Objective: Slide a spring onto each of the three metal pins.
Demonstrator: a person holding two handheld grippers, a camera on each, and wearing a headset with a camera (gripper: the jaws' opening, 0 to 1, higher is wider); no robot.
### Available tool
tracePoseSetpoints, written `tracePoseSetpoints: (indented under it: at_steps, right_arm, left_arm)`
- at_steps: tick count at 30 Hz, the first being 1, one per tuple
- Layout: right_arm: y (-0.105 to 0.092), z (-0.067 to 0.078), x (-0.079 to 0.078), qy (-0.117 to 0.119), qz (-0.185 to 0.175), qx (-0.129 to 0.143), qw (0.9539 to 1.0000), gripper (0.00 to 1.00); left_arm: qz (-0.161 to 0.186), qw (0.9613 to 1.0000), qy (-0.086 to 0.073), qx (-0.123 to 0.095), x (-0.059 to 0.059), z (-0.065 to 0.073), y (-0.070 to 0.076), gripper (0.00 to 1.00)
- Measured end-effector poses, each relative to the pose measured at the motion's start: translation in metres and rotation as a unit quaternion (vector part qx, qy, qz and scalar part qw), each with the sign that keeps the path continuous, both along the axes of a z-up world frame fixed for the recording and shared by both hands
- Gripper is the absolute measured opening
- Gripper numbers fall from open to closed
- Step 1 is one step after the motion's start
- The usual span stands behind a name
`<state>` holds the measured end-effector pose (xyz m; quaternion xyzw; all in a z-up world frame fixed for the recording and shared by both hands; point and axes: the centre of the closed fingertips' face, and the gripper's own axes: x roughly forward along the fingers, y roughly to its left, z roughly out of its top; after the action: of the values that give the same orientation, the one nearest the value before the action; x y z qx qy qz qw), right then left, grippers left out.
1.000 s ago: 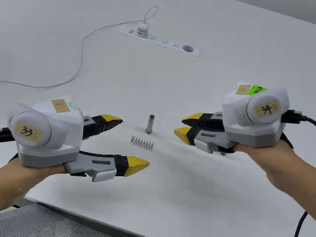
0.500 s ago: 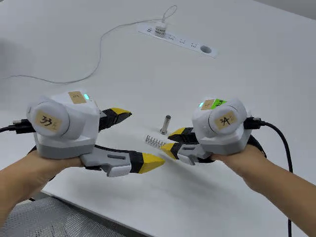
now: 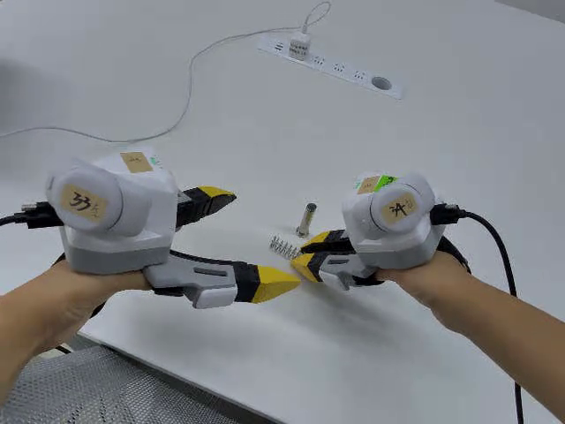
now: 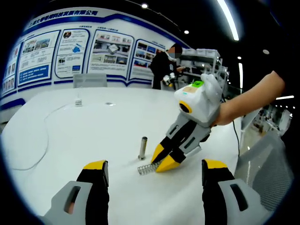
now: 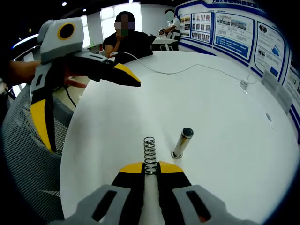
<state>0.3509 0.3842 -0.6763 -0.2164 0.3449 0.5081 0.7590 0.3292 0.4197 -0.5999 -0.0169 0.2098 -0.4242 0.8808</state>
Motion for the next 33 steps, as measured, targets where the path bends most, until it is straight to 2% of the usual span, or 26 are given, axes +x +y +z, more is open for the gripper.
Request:
tracePoseSetpoints:
  at_steps: [3,5,7,12,15,17,18,21,24,26,29,33]
  right_arm:
    - [-0.002,0.0,-0.003,-0.005,0.002,-0.009,0.9999,0.11]
    - [-0.005,0.001,-0.005,-0.02,0.018,-0.024,0.9993,0.11]
    - [-0.007,0.006,-0.008,-0.022,0.021,-0.022,0.9993,0.1]
    - [-0.012,0.025,-0.012,-0.038,0.028,-0.011,0.9988,0.1]
    - [-0.015,0.038,-0.016,-0.049,0.039,-0.002,0.998,0.1]
    - [-0.016,0.046,-0.016,-0.084,0.063,-0.005,0.9945,0.1]
    - [-0.017,0.049,-0.02,-0.093,0.079,-0.008,0.9925,0.1]
    - [-0.018,0.058,-0.028,-0.102,0.096,0.003,0.9902,0.1]
    - [-0.017,0.067,-0.035,-0.11,0.11,0.012,0.9877,0.1]
    - [-0.018,0.069,-0.039,-0.116,0.122,0.007,0.9858,0.1]
    - [-0.018,0.072,-0.044,-0.121,0.134,0.007,0.9835,0.1]
    - [-0.018,0.077,-0.051,-0.138,0.16,0.005,0.9775,0.1]
  left_arm:
    - [0.003,1.0,0.002,0.0,0.0,-0.001,0.001,0.83]
    - [0.0,1.0,0.002,0.002,0.0,-0.002,0.0,0.82]
    - [-0.005,1.0,0.002,0.003,-0.002,-0.002,-0.002,0.82]
    - [-0.016,0.9996,0.007,-0.02,-0.005,0.001,-0.01,0.77]
    - [-0.027,0.9993,0.002,-0.025,-0.007,0.003,-0.013,0.73]
    - [-0.032,0.9989,0.003,-0.033,-0.009,0.004,-0.016,0.71]
    - [-0.034,0.9989,0.004,-0.032,-0.01,0.003,-0.017,0.69]
    - [-0.052,0.9985,-0.006,-0.02,-0.016,0.002,-0.023,0.62]
    - [-0.064,0.9973,-0.01,-0.034,-0.019,0.008,-0.03,0.54]
    - [-0.072,0.9966,-0.014,-0.039,-0.02,0.012,-0.033,0.49]
    - [-0.093,0.9951,-0.022,-0.025,-0.022,0.014,-0.039,0.44]
    - [-0.125,0.9916,-0.034,-0.003,-0.025,0.019,-0.044,0.35]
